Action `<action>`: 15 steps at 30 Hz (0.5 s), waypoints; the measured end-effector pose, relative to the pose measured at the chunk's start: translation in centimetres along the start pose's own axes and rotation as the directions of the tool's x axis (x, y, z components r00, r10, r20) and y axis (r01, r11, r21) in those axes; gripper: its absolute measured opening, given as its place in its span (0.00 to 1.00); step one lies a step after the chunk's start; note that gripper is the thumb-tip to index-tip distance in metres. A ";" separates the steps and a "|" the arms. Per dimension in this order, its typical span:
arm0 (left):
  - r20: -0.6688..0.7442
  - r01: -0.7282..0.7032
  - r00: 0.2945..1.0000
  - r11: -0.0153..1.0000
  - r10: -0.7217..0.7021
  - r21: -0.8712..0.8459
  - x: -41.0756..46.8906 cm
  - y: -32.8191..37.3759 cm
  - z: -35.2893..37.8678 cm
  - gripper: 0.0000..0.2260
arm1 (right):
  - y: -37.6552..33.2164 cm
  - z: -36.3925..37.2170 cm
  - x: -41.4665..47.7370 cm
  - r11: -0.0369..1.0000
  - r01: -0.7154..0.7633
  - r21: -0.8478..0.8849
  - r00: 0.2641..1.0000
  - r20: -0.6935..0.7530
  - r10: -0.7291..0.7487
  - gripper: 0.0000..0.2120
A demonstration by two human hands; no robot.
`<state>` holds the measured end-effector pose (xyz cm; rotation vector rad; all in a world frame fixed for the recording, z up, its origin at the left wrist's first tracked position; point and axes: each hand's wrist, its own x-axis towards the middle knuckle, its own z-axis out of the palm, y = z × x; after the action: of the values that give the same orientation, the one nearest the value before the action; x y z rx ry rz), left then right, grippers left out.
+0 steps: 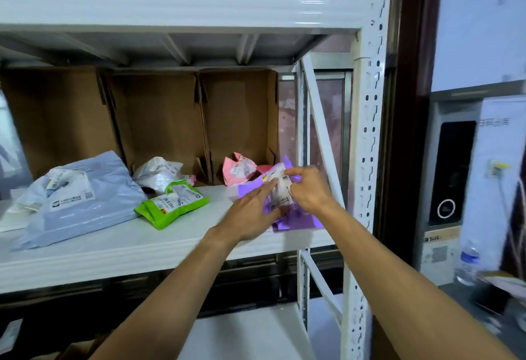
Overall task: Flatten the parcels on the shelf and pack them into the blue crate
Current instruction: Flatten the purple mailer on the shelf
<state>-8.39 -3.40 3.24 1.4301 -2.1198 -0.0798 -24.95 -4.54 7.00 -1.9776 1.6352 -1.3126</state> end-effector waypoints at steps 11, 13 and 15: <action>0.225 0.038 0.973 0.998 -0.050 0.057 2.5 2.1 3.7 0.24 | 4.0 -1.5 0.5 0.894 0.085 -0.441 0.992 0.122 -0.034 0.18; 0.237 0.005 0.971 0.997 -0.024 0.080 2.4 2.5 3.8 0.25 | 4.6 -0.8 1.2 0.891 0.111 -0.440 0.980 0.196 -0.025 0.21; 0.283 0.022 0.957 0.990 -0.060 0.137 2.3 2.8 3.6 0.28 | 6.0 0.5 1.6 0.877 0.110 -0.468 0.965 0.261 0.018 0.24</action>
<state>-13.08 -5.14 2.16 1.6239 -2.3663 -0.1747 -28.57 -8.15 3.40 -2.3512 1.9206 -0.6505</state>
